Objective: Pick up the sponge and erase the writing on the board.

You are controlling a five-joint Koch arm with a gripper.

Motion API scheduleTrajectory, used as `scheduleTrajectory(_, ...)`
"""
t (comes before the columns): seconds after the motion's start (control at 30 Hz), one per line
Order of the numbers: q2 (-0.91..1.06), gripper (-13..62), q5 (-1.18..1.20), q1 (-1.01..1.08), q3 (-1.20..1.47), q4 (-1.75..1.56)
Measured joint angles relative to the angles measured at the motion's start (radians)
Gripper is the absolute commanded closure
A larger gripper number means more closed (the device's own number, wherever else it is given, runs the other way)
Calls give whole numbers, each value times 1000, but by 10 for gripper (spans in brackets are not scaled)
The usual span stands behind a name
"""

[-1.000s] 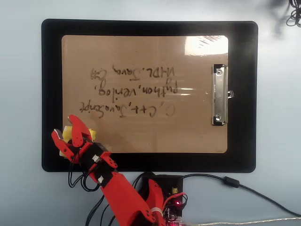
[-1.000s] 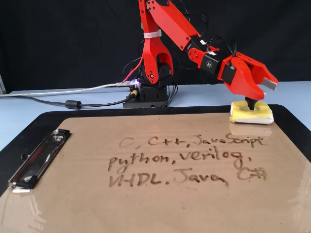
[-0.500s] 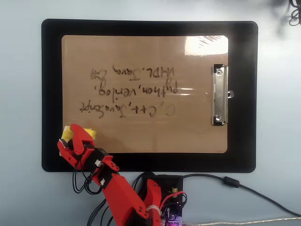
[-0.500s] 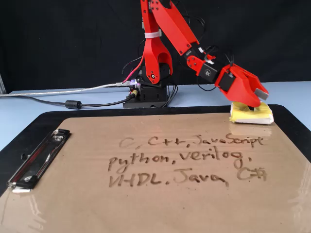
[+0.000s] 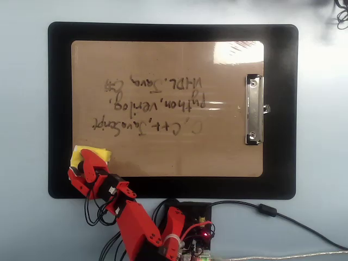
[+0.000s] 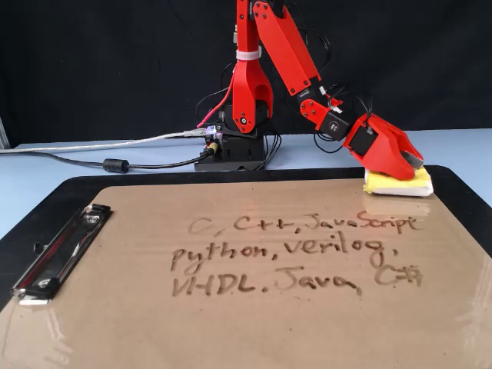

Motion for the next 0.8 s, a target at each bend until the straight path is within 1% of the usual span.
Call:
scheduleTrajectory(0.43, 2, 215, -5, -12, 43, -3)
scheduleTrajectory(0.47, 2, 224, -6, -6, 43, -3)
scheduleTrajectory(0.57, 2, 294, -5, -2, 43, -5)
scheduleTrajectory(0.7, 2, 330, 18, -2, 43, -11)
scheduleTrajectory(0.8, 2, 395, 41, 23, 43, -17)
